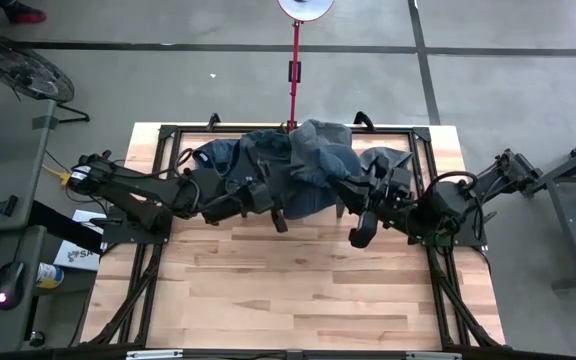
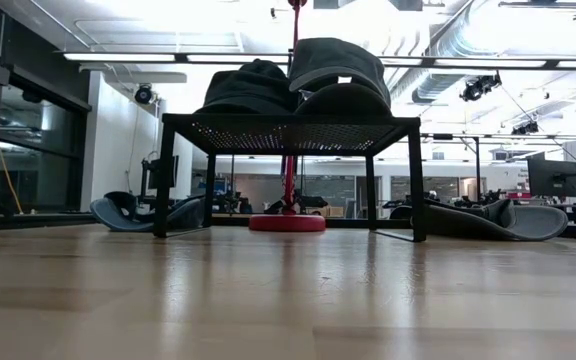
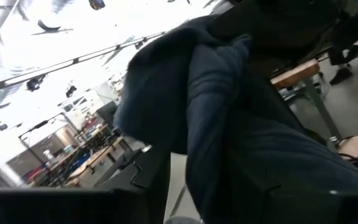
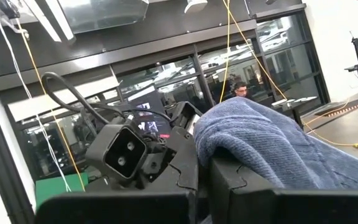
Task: Pick & Place hat
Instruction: Stack the right black cap on the black cap
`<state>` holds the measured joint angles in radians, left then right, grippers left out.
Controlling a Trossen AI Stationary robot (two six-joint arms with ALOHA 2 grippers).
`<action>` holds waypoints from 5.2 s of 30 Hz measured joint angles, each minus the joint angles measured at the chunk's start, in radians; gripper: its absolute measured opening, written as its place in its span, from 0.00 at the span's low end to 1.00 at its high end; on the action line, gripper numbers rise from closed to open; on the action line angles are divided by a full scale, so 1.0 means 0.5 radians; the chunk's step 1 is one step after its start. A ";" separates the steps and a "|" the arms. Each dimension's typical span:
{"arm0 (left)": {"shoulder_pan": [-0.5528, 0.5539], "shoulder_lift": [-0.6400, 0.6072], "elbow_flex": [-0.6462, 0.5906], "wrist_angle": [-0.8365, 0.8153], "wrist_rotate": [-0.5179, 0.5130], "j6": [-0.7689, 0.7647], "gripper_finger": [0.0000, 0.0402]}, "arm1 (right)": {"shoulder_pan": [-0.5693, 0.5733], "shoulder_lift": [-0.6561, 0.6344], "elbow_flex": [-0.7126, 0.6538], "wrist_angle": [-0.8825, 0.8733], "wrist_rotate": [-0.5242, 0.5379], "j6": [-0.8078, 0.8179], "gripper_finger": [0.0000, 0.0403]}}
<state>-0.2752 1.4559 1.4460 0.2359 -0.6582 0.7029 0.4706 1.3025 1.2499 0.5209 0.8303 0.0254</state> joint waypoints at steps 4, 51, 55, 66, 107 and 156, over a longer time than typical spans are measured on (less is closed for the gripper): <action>-0.004 0.000 0.000 0.001 -0.047 -0.003 0.23 | 0.001 0.000 0.000 0.000 0.001 -0.009 0.00; -0.039 -0.322 0.000 -0.655 0.876 -0.979 0.00 | 0.134 -0.292 -0.001 -0.629 -0.107 -0.731 0.55; -0.038 -0.327 0.000 -0.728 0.868 -1.150 0.00 | 0.112 -0.261 -0.001 -0.632 -0.301 -0.645 0.54; -0.038 -0.328 0.000 -0.793 0.856 -1.266 0.00 | -0.015 -0.234 -0.001 -0.886 -0.579 -0.172 0.54; 0.930 -0.378 0.697 -2.234 1.456 -2.043 0.00 | -0.079 -0.234 0.000 -1.038 -0.464 -0.135 0.55; 1.469 -0.203 0.697 -2.582 2.301 -1.448 0.00 | -0.078 -0.234 0.000 -1.098 -0.236 -0.050 0.55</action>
<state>0.4591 1.3544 1.7943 -1.0548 0.4921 -0.0213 0.4313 1.1854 1.2499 -0.0282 0.7125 0.0002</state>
